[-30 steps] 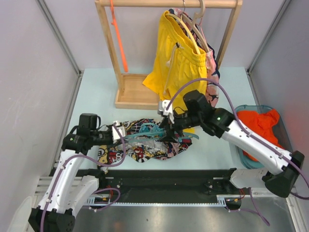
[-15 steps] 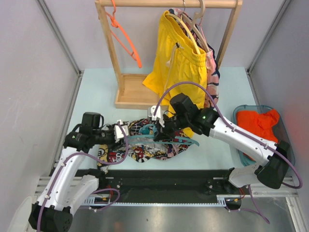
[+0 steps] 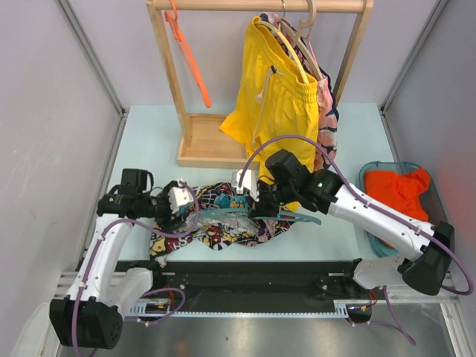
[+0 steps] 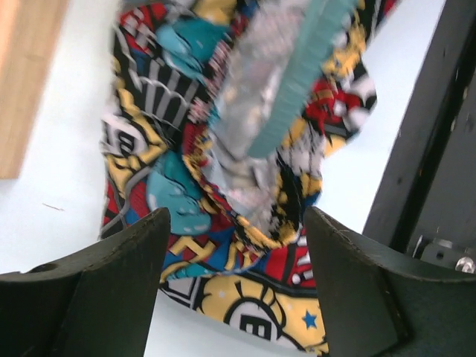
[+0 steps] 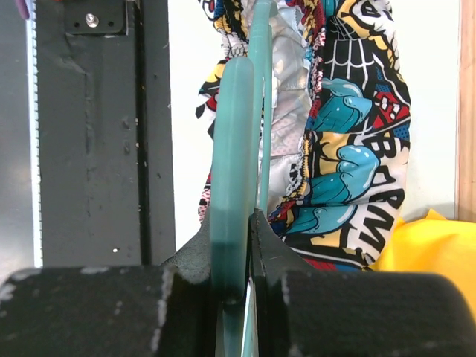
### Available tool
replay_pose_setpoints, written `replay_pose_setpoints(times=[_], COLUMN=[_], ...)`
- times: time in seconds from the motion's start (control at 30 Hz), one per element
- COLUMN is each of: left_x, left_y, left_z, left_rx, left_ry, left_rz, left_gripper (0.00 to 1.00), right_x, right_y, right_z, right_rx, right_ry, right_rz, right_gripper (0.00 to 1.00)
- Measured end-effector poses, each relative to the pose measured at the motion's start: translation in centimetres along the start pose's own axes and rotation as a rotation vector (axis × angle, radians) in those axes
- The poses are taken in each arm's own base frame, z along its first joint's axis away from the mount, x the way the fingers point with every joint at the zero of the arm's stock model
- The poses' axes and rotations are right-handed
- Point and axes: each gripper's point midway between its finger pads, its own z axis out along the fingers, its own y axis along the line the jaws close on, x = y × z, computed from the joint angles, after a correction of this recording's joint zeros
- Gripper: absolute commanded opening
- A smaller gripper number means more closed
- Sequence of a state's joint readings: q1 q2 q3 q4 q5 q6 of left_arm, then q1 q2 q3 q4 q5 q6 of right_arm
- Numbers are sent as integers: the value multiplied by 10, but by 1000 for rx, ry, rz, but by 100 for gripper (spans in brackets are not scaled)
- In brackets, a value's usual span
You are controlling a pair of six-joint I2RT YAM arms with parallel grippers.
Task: Place the shorts on the hanger
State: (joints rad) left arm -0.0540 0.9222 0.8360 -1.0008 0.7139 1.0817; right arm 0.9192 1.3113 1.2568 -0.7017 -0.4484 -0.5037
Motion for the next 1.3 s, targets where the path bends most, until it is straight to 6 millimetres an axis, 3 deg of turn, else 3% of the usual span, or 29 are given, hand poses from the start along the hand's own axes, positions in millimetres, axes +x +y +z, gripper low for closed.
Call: replay_pose_setpoints(times=[0.17, 0.33, 0.53, 0.67, 0.9, 1.17, 1.2, 1.23, 1.3], left_x=[45, 66, 69, 72, 65, 17, 13, 10, 5], left_y=[-20, -24, -13, -12, -13, -2, -2, -1, -2], left_z=[10, 17, 24, 28, 26, -1, -4, -5, -7], left_rx=[46, 56, 47, 52, 53, -4, -8, -8, -6], left_ry=[120, 168, 165, 161, 138, 53, 45, 37, 24], left_rz=[59, 103, 166, 198, 224, 289, 293, 295, 297], left_gripper=[80, 75, 40, 0, 0, 1, 6, 24, 50], right_x=[1, 1, 5, 6, 8, -8, -10, -12, -14], right_y=[-2, -4, -5, -5, -5, -13, -14, -14, -15], right_z=[14, 26, 38, 46, 61, 74, 75, 77, 80], right_rx=[6, 4, -12, -32, -78, -81, -81, -82, -85], right_ry=[18, 24, 38, 34, 6, -72, -79, -87, -105], right_rz=[-20, -29, -32, -31, -40, -78, -81, -83, -84], right_gripper=[0, 0, 0, 0, 0, 0, 0, 0, 0])
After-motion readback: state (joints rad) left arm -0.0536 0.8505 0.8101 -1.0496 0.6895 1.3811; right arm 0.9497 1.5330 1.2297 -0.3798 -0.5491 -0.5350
